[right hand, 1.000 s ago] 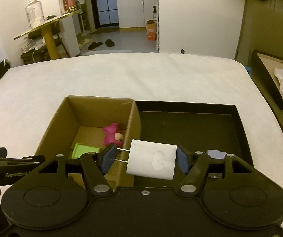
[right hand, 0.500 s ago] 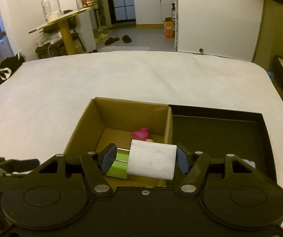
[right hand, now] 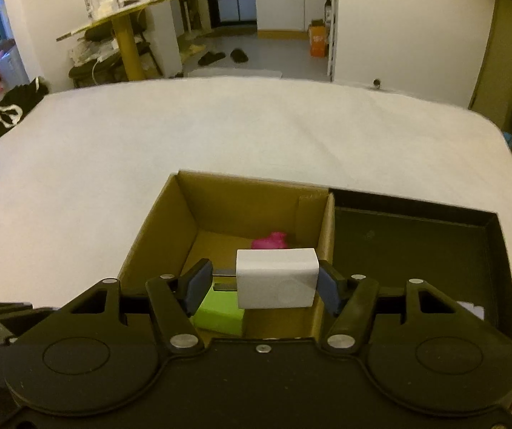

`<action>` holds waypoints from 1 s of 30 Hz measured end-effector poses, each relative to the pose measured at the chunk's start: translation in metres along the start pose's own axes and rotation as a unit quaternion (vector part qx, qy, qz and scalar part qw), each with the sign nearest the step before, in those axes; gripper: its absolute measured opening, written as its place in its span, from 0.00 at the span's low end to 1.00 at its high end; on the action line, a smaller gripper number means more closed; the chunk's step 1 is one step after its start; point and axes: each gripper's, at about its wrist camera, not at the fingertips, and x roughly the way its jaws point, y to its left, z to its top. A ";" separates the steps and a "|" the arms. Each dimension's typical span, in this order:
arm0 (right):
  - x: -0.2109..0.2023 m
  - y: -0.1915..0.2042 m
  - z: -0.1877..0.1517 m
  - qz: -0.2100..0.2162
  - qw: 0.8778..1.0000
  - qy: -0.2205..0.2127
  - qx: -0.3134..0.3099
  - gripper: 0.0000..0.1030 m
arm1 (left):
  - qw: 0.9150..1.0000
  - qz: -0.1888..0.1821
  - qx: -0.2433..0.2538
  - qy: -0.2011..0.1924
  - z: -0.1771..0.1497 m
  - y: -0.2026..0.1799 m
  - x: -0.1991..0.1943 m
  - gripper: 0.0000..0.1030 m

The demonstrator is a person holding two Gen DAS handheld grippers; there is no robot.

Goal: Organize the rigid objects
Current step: 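Carry the white plug charger with the right gripper into the box and release, then move the right gripper to the lavender charger and close on it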

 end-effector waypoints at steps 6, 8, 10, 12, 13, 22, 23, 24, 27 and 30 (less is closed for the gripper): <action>-0.011 -0.021 -0.005 -0.015 0.999 -0.007 0.034 0.73 | 1.000 0.005 0.003 0.000 0.000 0.000 0.000 0.14; -0.016 -0.028 -0.010 -0.021 0.999 -0.009 0.038 0.73 | 1.000 0.005 0.004 0.000 0.000 -0.001 0.000 0.15; -0.020 -0.036 -0.016 -0.025 0.999 -0.008 0.047 0.73 | 1.000 0.008 0.008 -0.001 0.000 -0.002 0.000 0.15; -0.023 -0.042 -0.021 -0.025 0.998 -0.005 0.056 0.73 | 1.000 0.011 0.013 -0.003 0.000 -0.004 -0.001 0.15; -0.024 -0.045 -0.024 -0.027 0.998 -0.003 0.059 0.73 | 1.000 0.015 0.016 -0.004 -0.001 -0.005 -0.001 0.15; -0.027 -0.070 -0.041 -0.029 0.996 0.000 0.088 0.73 | 0.998 0.045 0.039 -0.027 -0.003 -0.014 -0.014 0.17; -0.028 -0.074 -0.042 -0.028 0.995 -0.001 0.091 0.73 | 0.998 0.046 0.039 -0.028 -0.003 -0.015 -0.016 0.17; -0.028 -0.077 -0.043 -0.028 0.995 -0.002 0.094 0.73 | 0.998 0.049 0.041 -0.029 -0.003 -0.016 -0.017 0.17; -0.030 -0.091 -0.050 -0.029 0.994 -0.003 0.106 0.73 | 0.996 0.062 0.048 -0.029 -0.003 -0.020 -0.018 0.18; -0.029 -0.108 -0.059 -0.033 0.992 -0.002 0.123 0.73 | 0.995 0.073 0.054 -0.029 -0.002 -0.024 -0.019 0.18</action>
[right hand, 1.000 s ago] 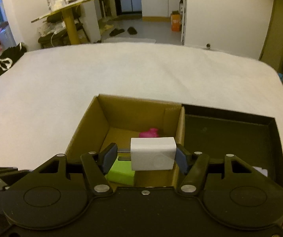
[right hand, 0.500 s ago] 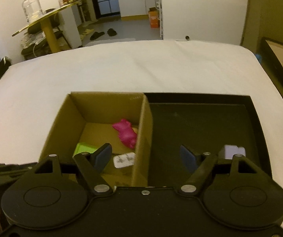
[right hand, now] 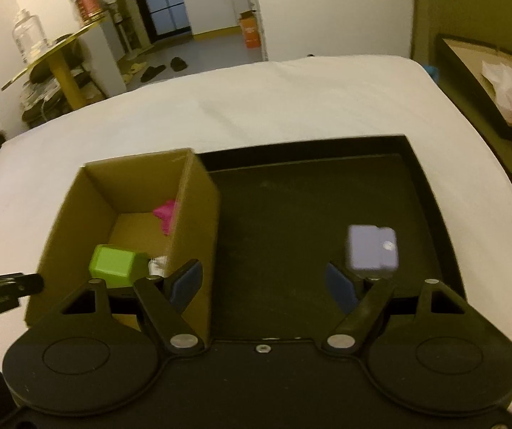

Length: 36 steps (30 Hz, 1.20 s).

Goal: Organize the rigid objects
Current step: 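Move the right gripper to the lavender charger and close on it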

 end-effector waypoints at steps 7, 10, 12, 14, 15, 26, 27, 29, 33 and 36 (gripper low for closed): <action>0.006 -0.031 -0.008 -0.010 1.000 0.001 0.028 0.73 | 0.999 0.042 0.018 0.003 0.003 -0.011 0.000 0.34; 0.010 -0.041 -0.009 -0.013 0.999 -0.001 0.036 0.77 | 0.998 0.060 0.033 0.001 0.003 -0.017 -0.001 0.42; 0.014 -0.046 -0.009 -0.018 0.999 -0.004 0.039 0.80 | 0.996 0.077 0.043 0.000 0.003 -0.022 -0.001 0.45; 0.020 -0.051 -0.009 -0.025 0.999 -0.005 0.040 0.80 | 0.995 0.089 0.052 -0.001 0.003 -0.027 0.000 0.48; 0.022 -0.054 -0.009 -0.027 0.999 -0.004 0.041 0.80 | 0.994 0.094 0.057 -0.001 0.004 -0.029 0.000 0.48; 0.051 -0.077 -0.008 -0.050 0.997 0.001 0.056 0.90 | 0.984 0.157 0.079 -0.005 0.011 -0.048 0.008 0.65; 0.052 -0.078 -0.008 -0.050 0.997 0.002 0.056 0.90 | 0.983 0.161 0.084 -0.005 0.012 -0.051 0.010 0.66; 0.057 -0.081 -0.007 -0.049 0.997 0.003 0.058 0.90 | 0.982 0.165 0.091 -0.003 0.012 -0.056 0.011 0.68; 0.064 -0.082 -0.004 -0.050 0.997 0.003 0.061 0.90 | 0.979 0.180 0.096 0.008 0.014 -0.060 0.018 0.69; 0.069 -0.080 -0.001 -0.059 0.997 -0.001 0.050 0.90 | 0.980 0.177 0.086 0.015 0.015 -0.062 0.020 0.70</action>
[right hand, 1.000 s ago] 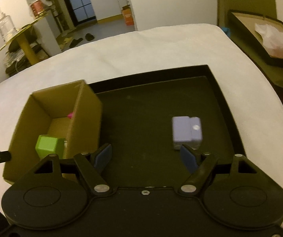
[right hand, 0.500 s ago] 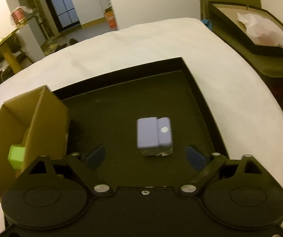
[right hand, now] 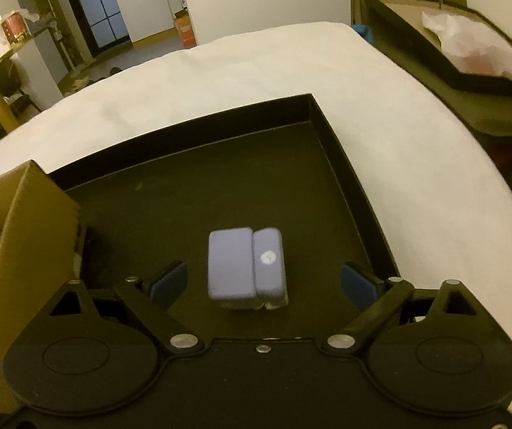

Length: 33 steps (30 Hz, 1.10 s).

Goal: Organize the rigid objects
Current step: 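Move the right gripper to the lavender charger and close on it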

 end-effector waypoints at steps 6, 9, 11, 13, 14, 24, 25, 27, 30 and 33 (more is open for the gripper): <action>0.004 0.000 0.000 0.020 1.000 -0.007 -0.022 0.44 | 1.000 0.003 0.008 0.003 0.003 -0.007 -0.002 0.71; 0.001 -0.005 0.001 0.027 0.999 -0.002 -0.016 0.44 | 1.000 0.002 0.008 0.003 0.004 -0.008 -0.003 0.71; -0.002 -0.006 0.000 0.027 1.000 -0.001 -0.012 0.44 | 1.000 0.000 0.008 0.003 0.004 -0.008 -0.003 0.72; -0.005 -0.006 -0.001 0.026 1.000 -0.001 -0.013 0.44 | 1.000 0.000 0.008 0.000 0.004 -0.008 -0.005 0.72; -0.007 -0.007 -0.002 0.025 1.000 -0.001 -0.011 0.44 | 1.000 -0.001 0.008 -0.001 0.003 -0.007 -0.006 0.72; -0.029 0.001 0.004 0.020 1.000 -0.015 -0.002 0.44 | 1.000 -0.015 -0.002 -0.001 -0.005 0.007 -0.010 0.72; -0.032 0.002 0.006 0.020 1.000 -0.018 -0.003 0.44 | 1.000 -0.018 -0.003 -0.003 -0.006 0.009 -0.011 0.72; -0.038 0.005 0.009 0.022 0.999 -0.024 -0.006 0.44 | 1.000 -0.023 -0.003 -0.004 -0.006 0.011 -0.011 0.72; -0.049 0.010 0.013 0.028 0.999 -0.032 -0.010 0.44 | 1.000 -0.030 -0.006 -0.008 -0.009 0.014 -0.013 0.72; -0.059 0.018 0.016 0.036 0.998 -0.041 -0.021 0.44 | 0.999 -0.040 -0.012 -0.011 -0.012 0.019 -0.013 0.72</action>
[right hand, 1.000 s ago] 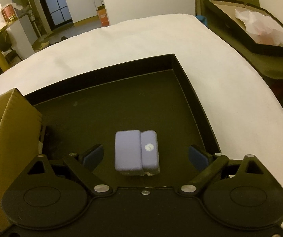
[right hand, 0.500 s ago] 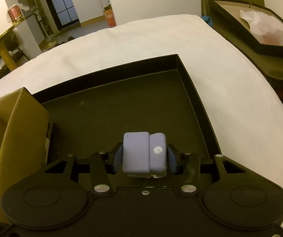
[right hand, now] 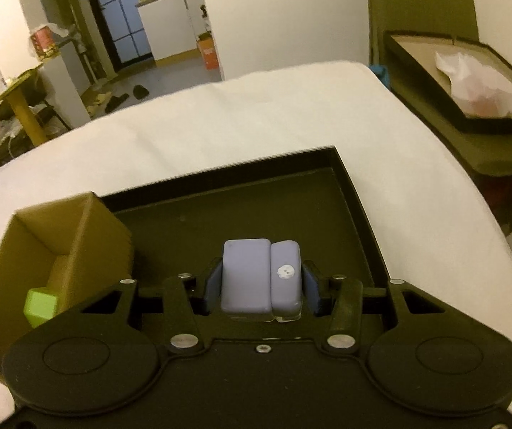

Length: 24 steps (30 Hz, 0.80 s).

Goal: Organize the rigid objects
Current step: 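Move the right gripper to the lavender charger and close on it, then carry the lavender charger with the right gripper into the box and release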

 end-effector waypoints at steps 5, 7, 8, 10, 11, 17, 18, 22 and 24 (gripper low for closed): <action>-0.009 0.016 0.006 0.017 1.000 -0.015 -0.022 0.44 | 1.000 -0.020 -0.014 0.001 -0.003 0.008 0.002 0.72; -0.012 0.023 0.009 0.023 0.999 -0.019 -0.030 0.44 | 0.999 -0.030 -0.017 0.003 -0.004 0.012 0.003 0.72; -0.014 0.027 0.010 0.026 0.999 -0.021 -0.034 0.44 | 0.999 -0.034 -0.019 0.003 -0.005 0.014 0.004 0.72; -0.019 0.035 0.013 0.031 0.998 -0.029 -0.044 0.44 | 0.999 -0.044 -0.026 0.003 -0.006 0.018 0.005 0.72; -0.021 0.039 0.014 0.033 0.998 -0.031 -0.047 0.44 | 0.998 -0.050 -0.029 0.003 -0.007 0.020 0.005 0.72; -0.027 0.060 0.022 0.051 0.996 -0.051 -0.061 0.44 | 0.995 -0.082 -0.048 0.003 -0.010 0.029 0.008 0.72; -0.027 0.064 0.024 0.051 0.995 -0.052 -0.064 0.44 | 0.995 -0.087 -0.050 0.003 -0.011 0.030 0.009 0.72; -0.026 0.081 0.028 0.056 0.995 -0.048 -0.072 0.44 | 0.992 -0.105 -0.066 0.005 -0.014 0.038 0.011 0.72; -0.025 0.091 0.028 0.058 0.994 -0.047 -0.079 0.44 | 0.991 -0.113 -0.073 0.009 -0.015 0.042 0.014 0.72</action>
